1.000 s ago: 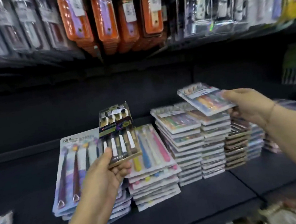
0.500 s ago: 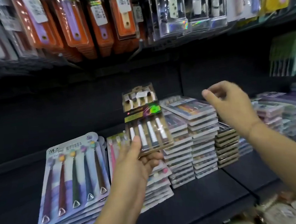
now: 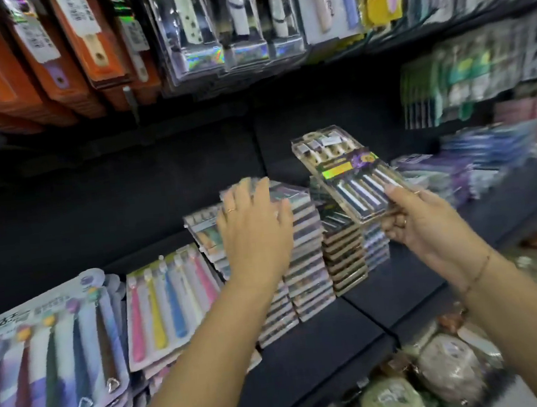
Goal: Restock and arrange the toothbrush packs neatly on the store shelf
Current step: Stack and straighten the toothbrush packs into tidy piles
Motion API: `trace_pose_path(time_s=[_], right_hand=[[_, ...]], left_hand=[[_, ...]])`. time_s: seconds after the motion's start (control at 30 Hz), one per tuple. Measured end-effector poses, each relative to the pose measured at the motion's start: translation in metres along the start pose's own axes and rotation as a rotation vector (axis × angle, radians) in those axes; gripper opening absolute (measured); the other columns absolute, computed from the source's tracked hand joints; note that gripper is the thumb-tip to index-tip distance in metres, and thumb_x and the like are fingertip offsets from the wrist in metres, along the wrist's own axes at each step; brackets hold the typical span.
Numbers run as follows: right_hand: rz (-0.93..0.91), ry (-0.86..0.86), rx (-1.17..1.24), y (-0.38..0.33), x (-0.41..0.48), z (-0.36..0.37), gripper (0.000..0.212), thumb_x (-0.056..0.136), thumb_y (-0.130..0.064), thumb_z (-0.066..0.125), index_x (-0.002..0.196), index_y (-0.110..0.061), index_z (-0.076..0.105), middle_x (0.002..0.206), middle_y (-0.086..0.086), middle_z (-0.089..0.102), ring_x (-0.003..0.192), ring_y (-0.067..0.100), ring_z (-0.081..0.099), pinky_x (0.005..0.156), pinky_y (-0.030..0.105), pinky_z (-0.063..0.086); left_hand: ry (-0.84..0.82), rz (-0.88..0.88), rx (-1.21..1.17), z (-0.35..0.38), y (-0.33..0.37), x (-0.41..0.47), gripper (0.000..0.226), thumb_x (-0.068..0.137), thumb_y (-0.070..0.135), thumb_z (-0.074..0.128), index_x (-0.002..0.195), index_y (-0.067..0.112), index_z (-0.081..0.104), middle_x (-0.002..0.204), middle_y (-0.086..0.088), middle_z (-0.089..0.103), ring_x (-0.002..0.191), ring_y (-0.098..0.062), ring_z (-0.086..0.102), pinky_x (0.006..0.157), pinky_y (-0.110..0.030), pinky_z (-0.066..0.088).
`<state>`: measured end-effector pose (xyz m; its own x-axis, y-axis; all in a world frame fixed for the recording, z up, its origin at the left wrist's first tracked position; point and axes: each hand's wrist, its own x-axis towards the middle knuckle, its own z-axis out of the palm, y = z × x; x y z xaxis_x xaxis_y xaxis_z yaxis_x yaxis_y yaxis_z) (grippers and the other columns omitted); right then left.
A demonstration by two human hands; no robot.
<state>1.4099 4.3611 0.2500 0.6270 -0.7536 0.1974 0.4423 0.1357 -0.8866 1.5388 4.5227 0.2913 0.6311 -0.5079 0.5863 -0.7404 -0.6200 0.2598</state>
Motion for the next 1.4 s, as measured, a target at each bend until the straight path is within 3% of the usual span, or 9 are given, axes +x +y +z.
trace_pose_path(time_s=[0.13, 0.33, 0.5, 0.63, 0.77, 0.87, 1.07, 1.23, 1.4], right_hand=[[0.115, 0.021, -0.022, 0.013, 0.03, -0.016, 0.017, 0.1, -0.018, 0.052, 0.084, -0.011, 0.053, 0.053, 0.0, 0.051, 0.037, 0.005, 0.049, 0.037, 0.017, 0.04], [0.271, 0.021, -0.055, 0.048, 0.062, -0.016, 0.015, 0.096, -0.022, 0.06, 0.084, -0.016, 0.052, 0.076, 0.004, 0.05, 0.043, 0.004, 0.05, 0.036, 0.014, 0.039], [0.288, 0.033, 0.102, 0.068, 0.068, -0.009, 0.008, 0.094, -0.006, 0.059, 0.091, 0.0, 0.056, 0.088, 0.012, 0.061, 0.072, 0.014, 0.066, 0.061, 0.019, 0.058], [0.287, 0.123, -0.041, 0.082, 0.067, 0.007, 0.016, 0.093, -0.017, 0.065, 0.093, -0.005, 0.056, 0.085, 0.01, 0.06, 0.071, 0.016, 0.061, 0.055, 0.019, 0.057], [0.137, 0.256, -0.276, 0.101, 0.027, 0.034, 0.025, 0.094, -0.033, 0.063, 0.08, -0.014, 0.054, 0.078, 0.01, 0.056, 0.059, 0.014, 0.05, 0.056, 0.028, 0.043], [-0.002, 0.069, -0.271, 0.121, -0.047, 0.075, 0.031, 0.099, -0.033, 0.053, 0.077, -0.012, 0.049, 0.068, 0.005, 0.049, 0.057, 0.014, 0.044, 0.057, 0.032, 0.038], [0.107, -0.758, -0.365, 0.171, -0.181, 0.191, 0.035, 0.081, -0.051, 0.055, 0.084, -0.017, 0.062, 0.078, 0.013, 0.061, 0.069, 0.024, 0.061, 0.062, 0.029, 0.052], [0.31, -1.132, -0.402, 0.248, -0.243, 0.304, 0.019, 0.093, -0.041, 0.06, 0.109, -0.03, 0.059, 0.11, -0.01, 0.064, 0.102, 0.001, 0.062, 0.082, 0.015, 0.048], [0.519, -1.072, -0.393, 0.304, -0.278, 0.417, 0.048, 0.097, -0.039, 0.056, 0.136, -0.014, 0.046, 0.125, -0.006, 0.05, 0.114, 0.005, 0.047, 0.094, 0.02, 0.038]], left_hand=[[-0.274, 0.06, 0.047, 0.018, -0.016, 0.018, 0.054, 0.104, 0.046, 0.03, 0.155, 0.03, 0.022, 0.163, 0.003, 0.017, 0.15, -0.02, 0.009, 0.121, -0.042, 0.011], [-0.226, 0.058, 0.016, 0.02, -0.018, 0.017, 0.05, 0.105, 0.039, 0.033, 0.153, 0.029, 0.027, 0.161, 0.002, 0.023, 0.149, -0.019, 0.014, 0.119, -0.041, 0.019], [-0.223, 0.05, 0.017, 0.022, -0.018, 0.016, 0.051, 0.104, 0.04, 0.034, 0.153, 0.03, 0.025, 0.161, 0.004, 0.021, 0.149, -0.018, 0.011, 0.118, -0.042, 0.018], [-0.218, 0.058, 0.014, 0.024, -0.018, 0.014, 0.054, 0.103, 0.044, 0.034, 0.154, 0.028, 0.023, 0.162, 0.003, 0.02, 0.15, -0.019, 0.011, 0.119, -0.041, 0.013], [-0.062, 0.079, -0.078, 0.0, -0.036, -0.01, 0.057, 0.103, 0.049, 0.032, 0.155, 0.027, 0.022, 0.163, 0.004, 0.016, 0.15, -0.013, 0.006, 0.12, -0.033, 0.001], [0.197, 0.068, -0.266, -0.041, -0.085, -0.065, 0.054, 0.101, 0.05, 0.035, 0.15, 0.028, 0.033, 0.157, 0.013, 0.028, 0.148, -0.005, 0.015, 0.121, -0.029, 0.01], [0.68, -0.385, -0.12, -0.094, -0.267, -0.202, 0.032, 0.101, 0.032, 0.042, 0.118, 0.012, 0.061, 0.114, 0.002, 0.057, 0.111, -0.014, 0.05, 0.097, -0.03, 0.038], [0.283, -1.241, 0.218, -0.115, -0.412, -0.278, 0.061, 0.095, 0.042, 0.058, 0.137, 0.0, 0.046, 0.139, -0.028, 0.045, 0.128, -0.046, 0.039, 0.103, -0.053, 0.032], [0.096, -1.373, 0.184, -0.119, -0.458, -0.308, 0.066, 0.094, 0.054, 0.052, 0.134, 0.003, 0.045, 0.14, -0.019, 0.048, 0.132, -0.039, 0.035, 0.105, -0.045, 0.03]])
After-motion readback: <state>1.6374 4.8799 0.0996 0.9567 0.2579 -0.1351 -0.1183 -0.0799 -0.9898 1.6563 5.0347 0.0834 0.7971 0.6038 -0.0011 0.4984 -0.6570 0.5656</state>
